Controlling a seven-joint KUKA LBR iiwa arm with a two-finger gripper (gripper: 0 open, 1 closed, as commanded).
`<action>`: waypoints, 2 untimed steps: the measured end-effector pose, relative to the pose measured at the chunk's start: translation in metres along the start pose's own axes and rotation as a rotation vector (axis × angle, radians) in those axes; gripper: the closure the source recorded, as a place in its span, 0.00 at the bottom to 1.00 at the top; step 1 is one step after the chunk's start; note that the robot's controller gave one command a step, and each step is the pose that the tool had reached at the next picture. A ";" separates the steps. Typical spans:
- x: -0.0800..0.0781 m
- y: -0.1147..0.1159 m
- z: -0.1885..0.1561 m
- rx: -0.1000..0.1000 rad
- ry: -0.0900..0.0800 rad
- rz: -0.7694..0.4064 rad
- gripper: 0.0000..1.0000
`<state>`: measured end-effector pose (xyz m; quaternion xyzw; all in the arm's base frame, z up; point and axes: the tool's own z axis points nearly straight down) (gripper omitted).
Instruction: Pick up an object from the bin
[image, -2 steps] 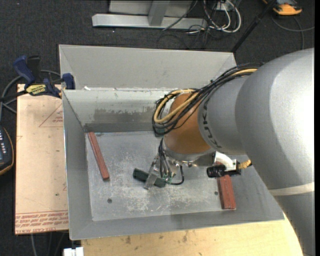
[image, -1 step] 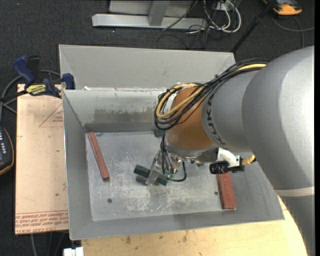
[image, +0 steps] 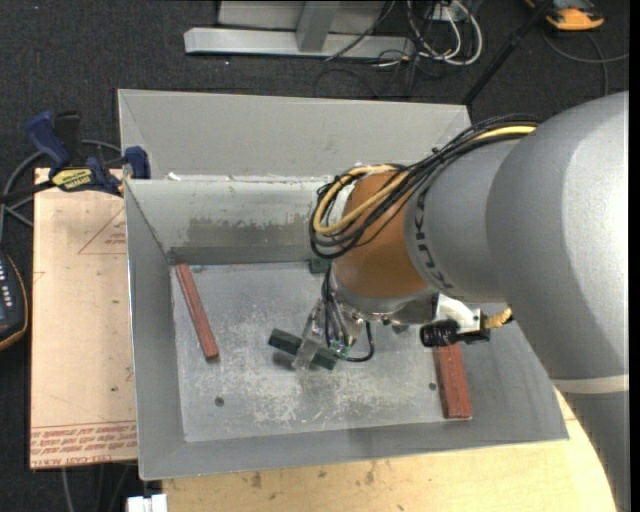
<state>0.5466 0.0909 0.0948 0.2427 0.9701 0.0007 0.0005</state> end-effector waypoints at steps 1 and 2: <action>-0.001 0.001 -0.067 -0.003 -0.005 -0.002 1.00; -0.002 0.002 -0.078 -0.001 -0.002 -0.005 1.00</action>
Offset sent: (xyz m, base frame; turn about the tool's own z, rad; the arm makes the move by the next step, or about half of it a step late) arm 0.0000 0.0001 0.0634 0.0000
